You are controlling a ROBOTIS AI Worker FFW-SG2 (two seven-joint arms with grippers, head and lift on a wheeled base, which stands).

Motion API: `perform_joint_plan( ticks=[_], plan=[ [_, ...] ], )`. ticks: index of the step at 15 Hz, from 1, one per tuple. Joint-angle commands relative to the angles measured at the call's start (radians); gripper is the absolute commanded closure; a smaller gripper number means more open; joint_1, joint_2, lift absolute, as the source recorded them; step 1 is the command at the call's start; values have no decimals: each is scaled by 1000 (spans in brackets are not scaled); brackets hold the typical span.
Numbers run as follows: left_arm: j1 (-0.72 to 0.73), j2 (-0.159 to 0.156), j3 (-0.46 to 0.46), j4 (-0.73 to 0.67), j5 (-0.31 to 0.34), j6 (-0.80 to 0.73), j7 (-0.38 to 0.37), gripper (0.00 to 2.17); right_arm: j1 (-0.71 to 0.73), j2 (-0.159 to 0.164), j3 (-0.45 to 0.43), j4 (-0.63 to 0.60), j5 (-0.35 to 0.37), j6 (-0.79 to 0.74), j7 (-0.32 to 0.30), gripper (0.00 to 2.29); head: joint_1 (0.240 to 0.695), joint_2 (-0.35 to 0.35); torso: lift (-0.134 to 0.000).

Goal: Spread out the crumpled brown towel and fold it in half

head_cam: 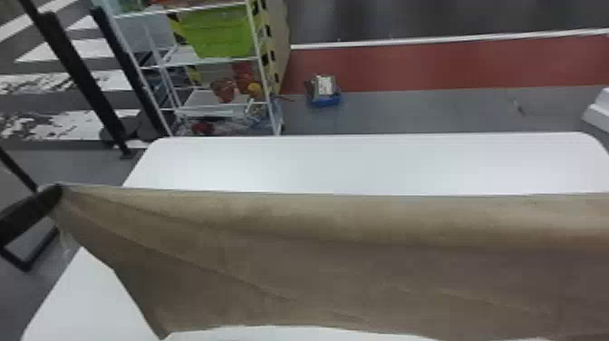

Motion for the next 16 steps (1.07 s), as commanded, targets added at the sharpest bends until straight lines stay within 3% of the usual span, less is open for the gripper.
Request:
perform_joint_plan(
  ticks=[1,4,5,6,8,10,12,16],
  plan=[
    [0,-4,27,2,9,17,-13,1436,0,1,-50,-1,-36,2,13,1656,695,161,-124],
    [-17,-4,45,2,18,29,-7,1436,0,1,-56,6,-21,2,15,1656,695,166,-124],
    [-35,-4,24,9,-14,29,-9,1436,2,1,-27,13,18,2,15,1656,695,166,-124],
    [-38,-4,-27,31,-64,29,-12,1436,7,1,35,16,93,2,18,1656,695,165,-124],
    [-63,-4,-176,66,-234,26,-13,1436,37,1,246,62,326,2,1,1656,695,150,-124],
    [-80,-4,-282,97,-360,26,-20,1436,46,1,400,130,483,2,-11,1656,695,128,-124],
    [-94,-4,-343,120,-423,11,-12,1436,43,1,510,217,564,-74,-40,1656,695,104,-124],
    [-107,-4,-420,176,-476,-72,13,1436,-23,1,593,377,670,-245,-62,1652,695,86,-124]
  ],
)
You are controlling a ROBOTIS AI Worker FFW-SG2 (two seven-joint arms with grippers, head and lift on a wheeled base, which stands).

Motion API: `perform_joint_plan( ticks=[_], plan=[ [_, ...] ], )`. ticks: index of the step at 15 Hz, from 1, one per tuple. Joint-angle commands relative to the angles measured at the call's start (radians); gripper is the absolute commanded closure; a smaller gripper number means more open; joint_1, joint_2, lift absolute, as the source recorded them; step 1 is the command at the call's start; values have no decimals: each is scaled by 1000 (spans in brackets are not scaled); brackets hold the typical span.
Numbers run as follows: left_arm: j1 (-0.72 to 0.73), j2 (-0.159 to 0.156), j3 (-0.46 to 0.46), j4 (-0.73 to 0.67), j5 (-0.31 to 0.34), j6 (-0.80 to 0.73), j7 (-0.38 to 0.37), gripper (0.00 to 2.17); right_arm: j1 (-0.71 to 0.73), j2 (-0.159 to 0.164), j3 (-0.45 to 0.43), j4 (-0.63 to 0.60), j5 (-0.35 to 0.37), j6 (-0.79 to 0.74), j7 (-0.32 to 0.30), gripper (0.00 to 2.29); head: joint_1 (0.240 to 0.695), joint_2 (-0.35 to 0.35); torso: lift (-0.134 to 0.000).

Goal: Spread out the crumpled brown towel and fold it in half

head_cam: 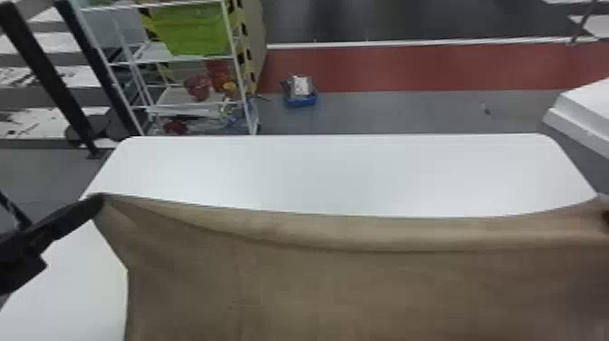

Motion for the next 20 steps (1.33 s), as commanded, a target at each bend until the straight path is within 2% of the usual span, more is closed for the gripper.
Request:
perform_joint_plan(
  ticks=[1,5,7,9,12,17,20],
  plan=[
    [-7,-4,-50,49,-41,-65,7,1436,-38,1,42,113,52,-92,0,1652,695,79,-124],
    [-12,-4,-123,143,-90,-203,16,1436,-45,-5,93,287,129,-353,-3,1652,695,47,-124],
    [-12,-4,-163,196,-102,-295,39,1436,-78,-8,110,412,158,-518,-3,1652,695,29,-124],
    [-18,-4,-205,250,-135,-390,45,1436,-126,-26,142,544,190,-616,-3,1652,695,19,-124],
    [-38,-4,-237,318,-173,-424,54,1436,-173,-34,182,705,228,-794,-3,1652,695,6,-124],
    [-61,-4,-281,423,-207,-584,65,1436,-187,-37,234,813,268,-954,-5,1652,695,25,-124],
    [-63,-4,-291,443,-207,-621,65,1436,-207,-66,234,886,300,-969,-17,1642,695,30,-124]
  ],
)
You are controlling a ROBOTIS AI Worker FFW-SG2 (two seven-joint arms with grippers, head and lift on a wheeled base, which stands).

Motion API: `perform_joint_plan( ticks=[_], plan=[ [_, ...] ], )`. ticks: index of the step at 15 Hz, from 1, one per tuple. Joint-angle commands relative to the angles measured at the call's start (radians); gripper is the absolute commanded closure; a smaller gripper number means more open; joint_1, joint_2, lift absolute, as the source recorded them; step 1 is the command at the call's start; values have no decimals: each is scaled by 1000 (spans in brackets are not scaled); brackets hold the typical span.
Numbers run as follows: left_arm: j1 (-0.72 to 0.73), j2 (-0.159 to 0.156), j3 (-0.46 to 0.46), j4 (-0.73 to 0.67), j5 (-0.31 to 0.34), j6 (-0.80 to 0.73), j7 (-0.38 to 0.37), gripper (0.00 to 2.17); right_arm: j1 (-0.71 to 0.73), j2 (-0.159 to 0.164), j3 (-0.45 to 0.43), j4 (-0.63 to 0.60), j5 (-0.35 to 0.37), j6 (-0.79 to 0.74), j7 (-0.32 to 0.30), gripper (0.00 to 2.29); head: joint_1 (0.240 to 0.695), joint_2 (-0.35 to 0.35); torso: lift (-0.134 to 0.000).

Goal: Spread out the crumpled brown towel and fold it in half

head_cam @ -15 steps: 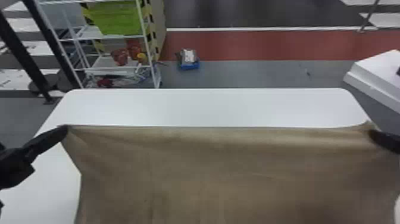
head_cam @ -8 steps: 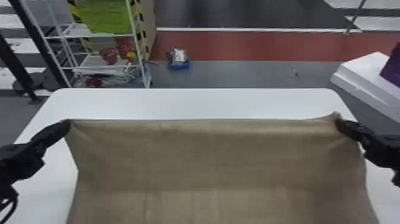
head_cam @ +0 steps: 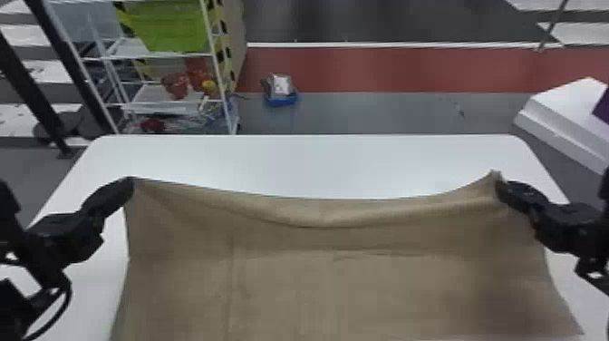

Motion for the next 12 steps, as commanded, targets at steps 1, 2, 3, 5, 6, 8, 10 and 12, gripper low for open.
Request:
perform_joint_plan(
  ticks=[1,2,3,5,6,8,10,12],
  plan=[
    [-2,-4,-3,11,0,-14,0,1436,-18,-25,2,63,22,-12,-12,1642,695,25,-124],
    [-5,-4,-6,16,0,-14,0,1436,-24,-28,4,86,27,-40,-20,1639,695,19,-124],
    [-5,-4,-12,16,-2,-17,1,1436,-43,-29,4,117,51,-46,-24,1639,695,12,-124],
    [-6,-4,-25,25,-12,-29,3,1436,-67,-43,16,186,74,-119,-61,1305,695,4,-124],
    [-8,-4,-28,37,-20,-63,6,1436,-87,-57,27,230,79,-138,-70,1241,695,-7,-124],
    [-17,-4,-29,71,-28,-78,8,1436,-115,-60,27,293,97,-215,-86,782,695,-15,-124],
    [-25,-4,-54,114,-48,-124,14,1436,-127,-65,36,315,109,-230,-89,198,695,-16,-124],
    [-26,-4,-63,122,-54,-127,14,1436,-118,-69,39,286,109,-205,-86,60,695,-17,-124]
  ],
)
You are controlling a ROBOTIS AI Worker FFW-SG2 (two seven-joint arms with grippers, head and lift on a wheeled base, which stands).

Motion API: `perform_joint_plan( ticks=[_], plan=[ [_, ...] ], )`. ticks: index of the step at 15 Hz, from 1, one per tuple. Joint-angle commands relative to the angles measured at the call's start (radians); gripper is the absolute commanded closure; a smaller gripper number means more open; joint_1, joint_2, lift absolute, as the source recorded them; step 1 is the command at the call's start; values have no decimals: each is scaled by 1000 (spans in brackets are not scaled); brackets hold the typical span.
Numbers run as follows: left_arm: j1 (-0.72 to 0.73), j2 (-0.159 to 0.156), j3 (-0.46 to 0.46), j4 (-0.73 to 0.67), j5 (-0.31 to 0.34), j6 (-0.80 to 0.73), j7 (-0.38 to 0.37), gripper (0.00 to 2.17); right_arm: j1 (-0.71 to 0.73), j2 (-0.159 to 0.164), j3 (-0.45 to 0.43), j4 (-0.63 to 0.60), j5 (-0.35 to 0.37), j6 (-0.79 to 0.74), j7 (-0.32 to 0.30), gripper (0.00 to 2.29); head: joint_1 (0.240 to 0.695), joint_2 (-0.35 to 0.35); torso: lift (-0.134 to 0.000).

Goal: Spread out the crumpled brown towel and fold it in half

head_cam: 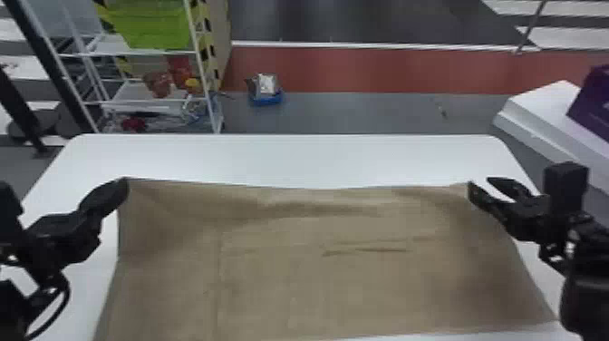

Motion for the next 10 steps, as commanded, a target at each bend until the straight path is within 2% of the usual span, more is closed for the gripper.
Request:
perform_joint_plan(
  ticks=[1,2,3,4,5,6,8,9,10],
  plan=[
    [-1,-4,-19,11,-8,-5,0,1436,14,-10,0,-62,-1,68,7,53,695,-18,-124],
    [-1,-4,-28,11,-17,-5,3,1436,17,-20,-3,-112,-2,154,19,53,695,-23,-124],
    [-1,-4,-37,11,-22,-5,12,1436,23,-27,-10,-151,-4,175,27,53,695,-30,-124],
    [-1,-4,-49,11,-30,-5,15,1436,22,-49,-10,-183,-4,215,28,56,695,-38,-124],
    [-1,-4,-56,11,-33,-5,15,1436,0,-76,-6,-188,-13,255,73,70,695,-48,-124],
    [-2,-4,-62,11,-36,-5,15,1436,-60,-98,-10,-177,-10,298,151,127,695,-58,-124],
    [-1,-4,-72,11,-39,-5,21,1436,-158,-155,-4,-82,-2,325,245,215,695,-68,-124],
    [-1,-4,-77,11,-50,-8,23,1436,-204,-178,11,-39,7,378,303,215,695,-76,-124],
    [-1,-4,-85,11,-51,-17,26,1433,-231,-193,34,-7,31,402,330,218,695,-80,-124]
  ],
)
